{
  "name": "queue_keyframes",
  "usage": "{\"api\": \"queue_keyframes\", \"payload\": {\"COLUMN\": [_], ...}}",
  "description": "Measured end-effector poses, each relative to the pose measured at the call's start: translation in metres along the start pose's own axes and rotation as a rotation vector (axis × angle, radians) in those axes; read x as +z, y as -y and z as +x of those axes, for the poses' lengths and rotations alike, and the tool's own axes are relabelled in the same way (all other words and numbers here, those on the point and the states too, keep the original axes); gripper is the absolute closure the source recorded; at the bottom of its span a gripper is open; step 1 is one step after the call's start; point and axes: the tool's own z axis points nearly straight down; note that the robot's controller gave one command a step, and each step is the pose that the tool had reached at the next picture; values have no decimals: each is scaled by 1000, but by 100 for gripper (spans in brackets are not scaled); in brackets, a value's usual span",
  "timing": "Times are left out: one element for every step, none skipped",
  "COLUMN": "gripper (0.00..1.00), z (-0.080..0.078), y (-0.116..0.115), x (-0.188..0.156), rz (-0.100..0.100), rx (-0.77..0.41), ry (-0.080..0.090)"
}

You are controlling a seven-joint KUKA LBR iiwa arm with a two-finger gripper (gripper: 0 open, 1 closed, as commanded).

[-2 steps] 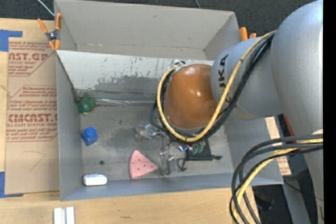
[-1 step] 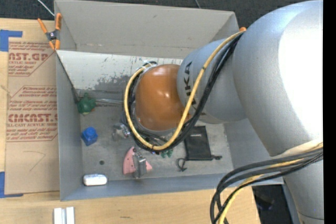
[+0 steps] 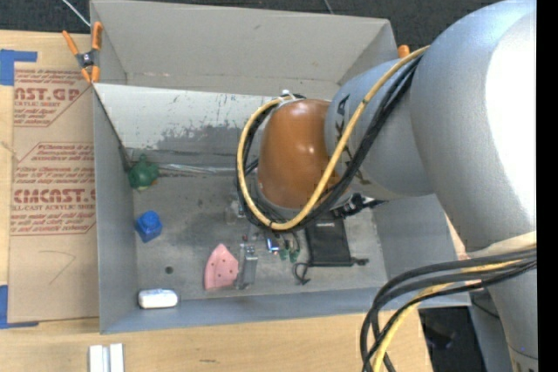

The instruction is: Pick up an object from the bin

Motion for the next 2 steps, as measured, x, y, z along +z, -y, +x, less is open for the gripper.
{"api": "queue_keyframes", "payload": {"gripper": [0, 0], "z": [14, 11], "y": [-1, -70], "x": [9, 15], "rz": [-2, -1], "rx": [-483, -461], "ry": [8, 9]}}
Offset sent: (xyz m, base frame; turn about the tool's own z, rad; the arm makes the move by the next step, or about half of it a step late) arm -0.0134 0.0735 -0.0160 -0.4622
